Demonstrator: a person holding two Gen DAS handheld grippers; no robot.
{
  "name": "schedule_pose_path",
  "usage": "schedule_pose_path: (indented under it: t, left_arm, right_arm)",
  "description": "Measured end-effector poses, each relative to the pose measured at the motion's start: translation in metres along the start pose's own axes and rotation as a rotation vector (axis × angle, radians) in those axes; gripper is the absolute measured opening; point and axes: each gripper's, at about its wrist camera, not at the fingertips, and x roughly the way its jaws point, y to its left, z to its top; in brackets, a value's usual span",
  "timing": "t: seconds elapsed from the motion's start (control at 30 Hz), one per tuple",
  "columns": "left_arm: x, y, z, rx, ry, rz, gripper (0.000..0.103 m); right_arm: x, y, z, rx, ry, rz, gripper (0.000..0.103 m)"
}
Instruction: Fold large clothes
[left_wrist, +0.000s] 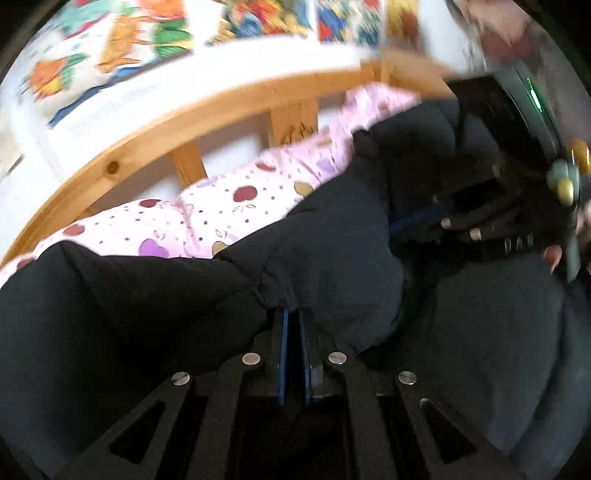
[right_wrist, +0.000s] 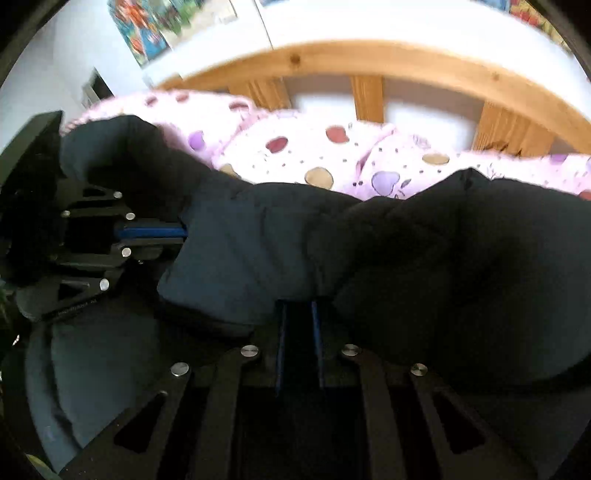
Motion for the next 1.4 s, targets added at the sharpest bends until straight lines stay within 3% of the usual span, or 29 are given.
schedule_pose_path:
  t: [0.13,0.27,0.33,0.37,0.4,0.47,0.53,0.6,0.73,0.83,1.0,1.2,1.4]
  left_arm:
    - [-0.034,0.024,-0.003,-0.245,-0.06,-0.052,0.008]
    - [-0.062,0.04,-0.016,-0.444,-0.109,-0.048,0.012]
    - [-0.072,0.046,-0.021,-0.519,-0.108,-0.049,0.017]
    - [-0.081,0.045,-0.023,-0.539,-0.114,-0.037,0.019]
    - [-0.084,0.045,-0.025,-0.542,-0.118,-0.024,0.026]
    - [-0.097,0.038,-0.029,-0.544,-0.133,-0.002,0.042]
    - [-0.1,0.03,-0.034,-0.565,-0.14,-0.003,0.08]
    - [-0.118,0.021,-0.037,-0.586,-0.184,0.006,0.082]
    - [-0.143,0.006,-0.035,-0.568,-0.174,0.038,0.086]
    - [-0.168,-0.01,-0.041,-0.566,-0.185,0.121,0.1]
    - [-0.214,-0.046,-0.054,-0.466,-0.265,0.26,0.103]
    - [-0.26,-0.077,-0.063,-0.454,-0.329,0.281,0.103]
    - [-0.303,-0.116,-0.07,-0.371,-0.399,0.326,0.103]
  right_arm:
    - [-0.029,0.008,-0.002,0.02,-0.079,-0.04,0.013]
    - [-0.054,0.013,-0.01,0.07,-0.136,-0.091,0.013]
    - [-0.064,0.014,-0.013,0.083,-0.171,-0.106,0.021]
    - [-0.07,0.017,-0.017,0.087,-0.19,-0.117,0.032]
    - [-0.076,0.017,-0.021,0.092,-0.21,-0.127,0.042]
    - [-0.088,0.024,-0.026,0.103,-0.235,-0.145,0.05]
    - [-0.101,0.032,-0.031,0.104,-0.249,-0.2,0.054]
    - [-0.115,0.041,-0.035,0.088,-0.268,-0.247,0.064]
    - [-0.148,0.052,-0.041,0.102,-0.305,-0.298,0.074]
    - [-0.17,0.061,-0.046,0.13,-0.338,-0.34,0.087]
    - [-0.203,0.082,-0.065,0.143,-0.406,-0.345,0.101]
    - [-0.237,0.103,-0.09,0.147,-0.445,-0.33,0.101]
    - [-0.269,0.124,-0.11,0.122,-0.479,-0.345,0.101]
